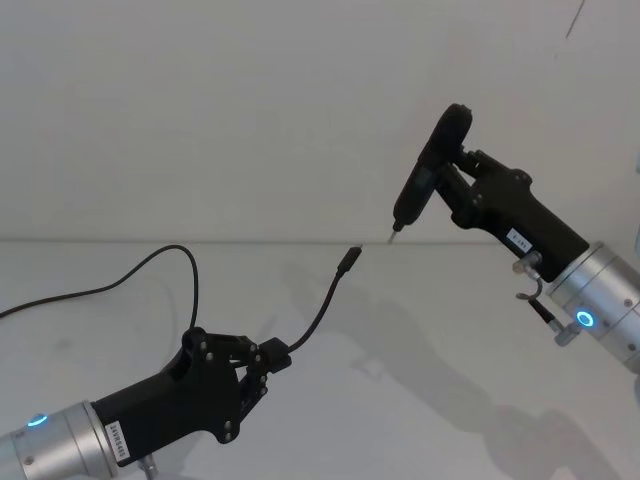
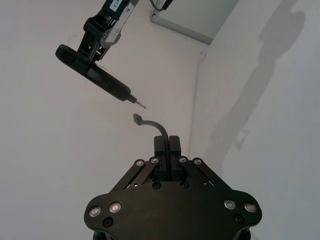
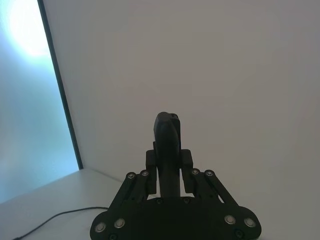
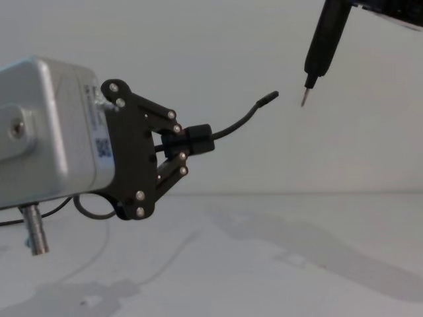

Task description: Pick up the data cable with the one hand.

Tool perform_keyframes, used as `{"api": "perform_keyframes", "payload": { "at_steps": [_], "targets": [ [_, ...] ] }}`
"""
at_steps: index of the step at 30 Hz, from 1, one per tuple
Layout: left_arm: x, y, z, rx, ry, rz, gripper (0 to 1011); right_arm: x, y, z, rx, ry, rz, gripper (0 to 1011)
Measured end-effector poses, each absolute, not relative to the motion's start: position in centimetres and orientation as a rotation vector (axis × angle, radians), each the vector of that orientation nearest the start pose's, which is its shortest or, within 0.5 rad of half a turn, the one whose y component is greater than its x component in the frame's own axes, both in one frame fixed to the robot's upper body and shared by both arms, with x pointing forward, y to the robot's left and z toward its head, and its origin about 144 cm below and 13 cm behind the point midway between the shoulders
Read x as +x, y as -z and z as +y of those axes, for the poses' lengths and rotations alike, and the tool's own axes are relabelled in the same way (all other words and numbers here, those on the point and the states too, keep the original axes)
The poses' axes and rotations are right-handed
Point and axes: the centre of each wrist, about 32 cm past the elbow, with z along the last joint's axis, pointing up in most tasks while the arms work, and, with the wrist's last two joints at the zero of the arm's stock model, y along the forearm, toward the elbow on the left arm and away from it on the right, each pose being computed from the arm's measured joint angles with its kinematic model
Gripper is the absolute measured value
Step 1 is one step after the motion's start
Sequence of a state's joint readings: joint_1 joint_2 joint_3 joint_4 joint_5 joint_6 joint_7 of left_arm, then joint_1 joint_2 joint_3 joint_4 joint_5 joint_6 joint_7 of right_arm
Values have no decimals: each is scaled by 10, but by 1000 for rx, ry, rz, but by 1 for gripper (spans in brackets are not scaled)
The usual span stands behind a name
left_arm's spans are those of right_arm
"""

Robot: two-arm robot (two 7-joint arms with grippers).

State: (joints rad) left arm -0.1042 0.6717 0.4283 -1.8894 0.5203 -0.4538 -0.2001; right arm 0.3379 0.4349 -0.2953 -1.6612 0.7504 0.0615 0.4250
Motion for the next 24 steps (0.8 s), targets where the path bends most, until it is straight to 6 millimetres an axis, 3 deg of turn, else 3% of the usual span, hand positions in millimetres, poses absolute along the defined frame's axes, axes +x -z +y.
{"api": "perform_keyframes", "payload": {
  "at_steps": [24],
  "targets": [
    [438, -1237, 246, 293, -510, -1242, 48, 514, -1274, -251, 419, 661, 24, 284]
  ]
}}
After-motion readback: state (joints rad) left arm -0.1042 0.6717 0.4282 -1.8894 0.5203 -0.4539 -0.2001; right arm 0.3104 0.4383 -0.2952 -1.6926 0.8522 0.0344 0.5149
